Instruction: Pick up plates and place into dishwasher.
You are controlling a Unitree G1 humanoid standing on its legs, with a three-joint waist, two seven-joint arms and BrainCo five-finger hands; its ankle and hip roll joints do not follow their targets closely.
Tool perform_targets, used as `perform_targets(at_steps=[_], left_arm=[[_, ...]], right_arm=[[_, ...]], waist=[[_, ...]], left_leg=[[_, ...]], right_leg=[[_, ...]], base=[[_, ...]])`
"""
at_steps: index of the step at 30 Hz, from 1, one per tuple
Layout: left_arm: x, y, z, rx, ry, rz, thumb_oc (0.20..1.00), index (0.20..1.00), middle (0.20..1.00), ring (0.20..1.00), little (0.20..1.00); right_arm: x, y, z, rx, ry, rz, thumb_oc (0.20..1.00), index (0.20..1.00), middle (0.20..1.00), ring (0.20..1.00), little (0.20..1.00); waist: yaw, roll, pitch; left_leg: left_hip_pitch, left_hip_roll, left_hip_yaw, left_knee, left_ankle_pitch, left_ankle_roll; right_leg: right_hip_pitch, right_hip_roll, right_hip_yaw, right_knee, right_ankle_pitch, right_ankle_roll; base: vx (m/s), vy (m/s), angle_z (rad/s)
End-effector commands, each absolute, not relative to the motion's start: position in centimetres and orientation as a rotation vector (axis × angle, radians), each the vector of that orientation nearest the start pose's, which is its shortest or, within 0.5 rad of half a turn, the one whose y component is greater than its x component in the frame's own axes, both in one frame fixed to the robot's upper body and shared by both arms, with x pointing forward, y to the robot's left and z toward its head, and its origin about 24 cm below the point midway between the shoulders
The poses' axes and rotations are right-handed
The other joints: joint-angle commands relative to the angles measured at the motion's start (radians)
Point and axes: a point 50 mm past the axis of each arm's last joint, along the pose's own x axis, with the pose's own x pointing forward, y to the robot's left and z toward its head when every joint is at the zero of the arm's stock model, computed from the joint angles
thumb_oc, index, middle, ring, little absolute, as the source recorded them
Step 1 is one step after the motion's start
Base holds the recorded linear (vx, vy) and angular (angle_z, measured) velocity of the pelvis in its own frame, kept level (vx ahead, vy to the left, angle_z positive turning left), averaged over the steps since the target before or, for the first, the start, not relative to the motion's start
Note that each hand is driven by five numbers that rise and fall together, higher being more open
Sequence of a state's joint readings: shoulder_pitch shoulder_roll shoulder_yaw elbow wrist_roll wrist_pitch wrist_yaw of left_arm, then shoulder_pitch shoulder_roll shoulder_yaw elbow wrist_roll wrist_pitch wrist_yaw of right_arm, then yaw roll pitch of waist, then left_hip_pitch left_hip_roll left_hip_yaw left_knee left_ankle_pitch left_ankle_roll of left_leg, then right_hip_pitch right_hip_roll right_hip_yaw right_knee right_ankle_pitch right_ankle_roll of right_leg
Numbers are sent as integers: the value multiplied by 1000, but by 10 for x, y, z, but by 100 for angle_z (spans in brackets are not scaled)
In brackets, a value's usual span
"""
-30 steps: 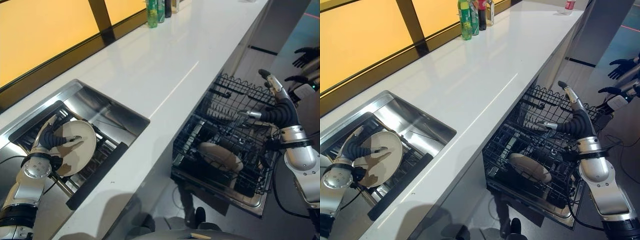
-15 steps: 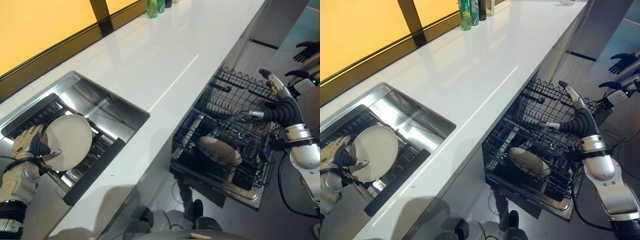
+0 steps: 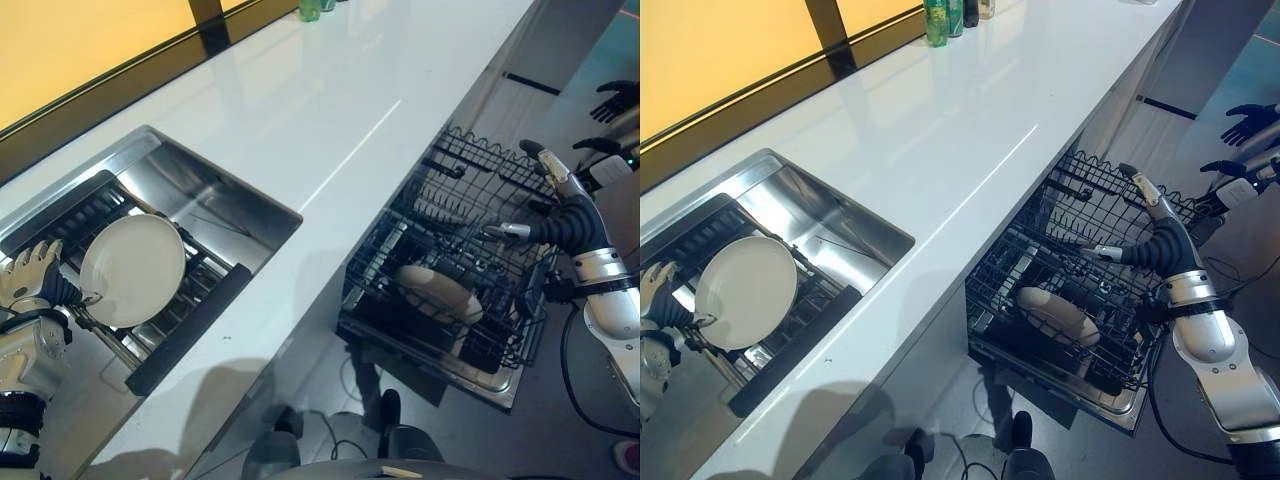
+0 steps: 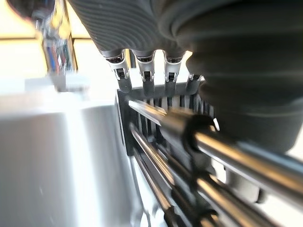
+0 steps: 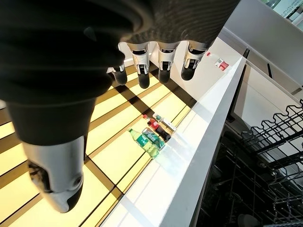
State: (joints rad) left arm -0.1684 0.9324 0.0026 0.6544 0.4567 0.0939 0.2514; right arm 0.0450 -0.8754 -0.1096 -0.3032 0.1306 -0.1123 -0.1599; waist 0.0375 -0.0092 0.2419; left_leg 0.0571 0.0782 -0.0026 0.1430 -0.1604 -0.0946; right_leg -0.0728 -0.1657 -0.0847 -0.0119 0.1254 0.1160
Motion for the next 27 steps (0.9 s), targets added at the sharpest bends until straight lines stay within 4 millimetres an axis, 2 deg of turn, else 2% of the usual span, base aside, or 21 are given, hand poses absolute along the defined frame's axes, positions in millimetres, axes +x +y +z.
perform_targets(at_steps=[1, 5, 7, 9, 14, 20, 25, 27], left_arm=[[237, 430, 103, 1159, 486, 497, 1000, 1000, 1000, 1000, 1000], [243, 413, 74, 563, 457, 376, 1000, 1000, 1000, 1000, 1000], [240, 406, 57, 384, 457, 348, 1000, 1000, 1000, 1000, 1000], [241, 399, 49, 316, 451, 326, 1000, 1000, 1000, 1000, 1000], [242, 397, 45, 305, 487, 301, 1000, 1000, 1000, 1000, 1000], [234, 402, 35, 370, 639, 233, 1000, 1000, 1000, 1000, 1000], [230, 417, 45, 626, 701, 297, 1000, 1000, 1000, 1000, 1000], [231, 422, 52, 646, 714, 310, 1000, 1000, 1000, 1000, 1000]], right_arm=[[228, -253, 200, -737, -525, -40, 1000, 1000, 1000, 1000, 1000], [227, -252, 199, -734, -512, -39, 1000, 1000, 1000, 1000, 1000], [227, -249, 195, -740, -503, -31, 1000, 1000, 1000, 1000, 1000], [227, -249, 195, -742, -503, -27, 1000, 1000, 1000, 1000, 1000], [228, -249, 199, -738, -507, -33, 1000, 1000, 1000, 1000, 1000], [226, -246, 200, -734, -508, -34, 1000, 1000, 1000, 1000, 1000], [227, -246, 203, -736, -506, -33, 1000, 1000, 1000, 1000, 1000], [227, -246, 204, -733, -510, -33, 1000, 1000, 1000, 1000, 1000]], waist=[[-17, -44, -93], [-19, -44, -96], [-24, -41, -96], [-25, -42, -94], [-23, -47, -88], [-23, -46, -88], [-23, -43, -88], [-22, -43, -87]], left_leg=[[-177, 66, -19, 157, 33, -74], [-170, 76, -12, 153, 38, -74], [-166, 82, -10, 156, 38, -76], [-171, 87, -7, 162, 40, -80], [-188, 100, -4, 169, 48, -90], [-203, 108, -3, 172, 57, -94], [-209, 112, -1, 175, 63, -99], [-210, 112, -2, 172, 66, -101]], right_leg=[[51, -156, 85, 156, -153, 146], [62, -159, 84, 152, -155, 146], [69, -158, 86, 150, -156, 146], [70, -158, 86, 147, -155, 146], [74, -156, 80, 135, -151, 146], [77, -153, 77, 123, -147, 146], [84, -152, 78, 116, -147, 146], [86, -150, 81, 113, -148, 146]], base=[[0, 0, 0], [21, 8, 1], [46, 18, 2], [0, 0, 0], [-6, -25, -1], [-9, -25, 3], [-5, -4, -1], [0, 0, 0]])
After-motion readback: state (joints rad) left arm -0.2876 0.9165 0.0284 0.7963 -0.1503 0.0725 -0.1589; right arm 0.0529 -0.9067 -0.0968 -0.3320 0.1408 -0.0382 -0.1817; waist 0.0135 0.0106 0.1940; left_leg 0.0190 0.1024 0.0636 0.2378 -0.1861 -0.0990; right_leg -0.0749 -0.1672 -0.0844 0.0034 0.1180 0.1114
